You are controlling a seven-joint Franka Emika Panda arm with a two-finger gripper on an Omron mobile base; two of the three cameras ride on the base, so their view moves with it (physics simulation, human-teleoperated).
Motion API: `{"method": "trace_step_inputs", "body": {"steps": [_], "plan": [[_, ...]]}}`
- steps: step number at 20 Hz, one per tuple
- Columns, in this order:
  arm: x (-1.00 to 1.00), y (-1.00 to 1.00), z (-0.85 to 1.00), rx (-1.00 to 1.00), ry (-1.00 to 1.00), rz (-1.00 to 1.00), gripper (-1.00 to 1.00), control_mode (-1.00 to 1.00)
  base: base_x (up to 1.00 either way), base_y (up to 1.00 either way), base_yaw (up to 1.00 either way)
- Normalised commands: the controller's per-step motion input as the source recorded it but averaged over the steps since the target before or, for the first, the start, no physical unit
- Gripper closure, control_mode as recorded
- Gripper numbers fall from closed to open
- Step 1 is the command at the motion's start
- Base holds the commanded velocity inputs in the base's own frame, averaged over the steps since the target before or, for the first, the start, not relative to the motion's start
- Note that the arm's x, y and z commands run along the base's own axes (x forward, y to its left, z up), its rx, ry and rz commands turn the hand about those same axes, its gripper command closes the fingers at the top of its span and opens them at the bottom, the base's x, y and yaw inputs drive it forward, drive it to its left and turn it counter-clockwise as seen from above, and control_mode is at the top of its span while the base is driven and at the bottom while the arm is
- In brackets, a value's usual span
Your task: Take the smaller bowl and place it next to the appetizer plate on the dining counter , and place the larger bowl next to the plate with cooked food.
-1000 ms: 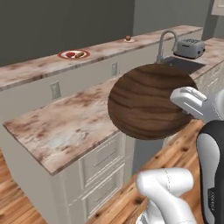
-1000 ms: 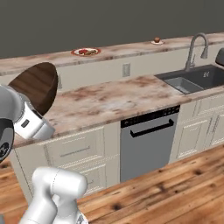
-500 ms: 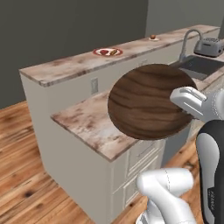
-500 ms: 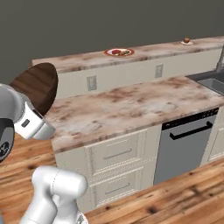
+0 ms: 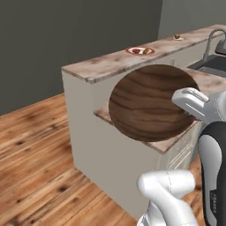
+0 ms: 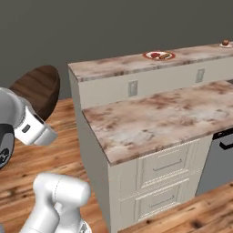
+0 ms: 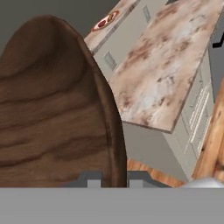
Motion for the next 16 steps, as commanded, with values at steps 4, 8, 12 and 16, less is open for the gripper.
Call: {"method": "trace_step_inputs", "body": {"steps": [4, 8, 12, 16], "plan": [[0.00, 0.00, 0.00, 0.00, 0.00, 0.00, 1.00, 1.00, 0.46, 1.00, 0.00], [0.00, 0.00, 0.00, 0.00, 0.00, 0.00, 1.00, 1.00, 0.61, 1.00, -0.07], [0.00, 0.00, 0.00, 0.00, 0.00, 0.00, 1.00, 1.00, 0.59, 1.00, -0.20], [0.00, 0.00, 0.00, 0.00, 0.00, 0.00, 1.00, 1.00, 0.56, 1.00, -0.35]]}}
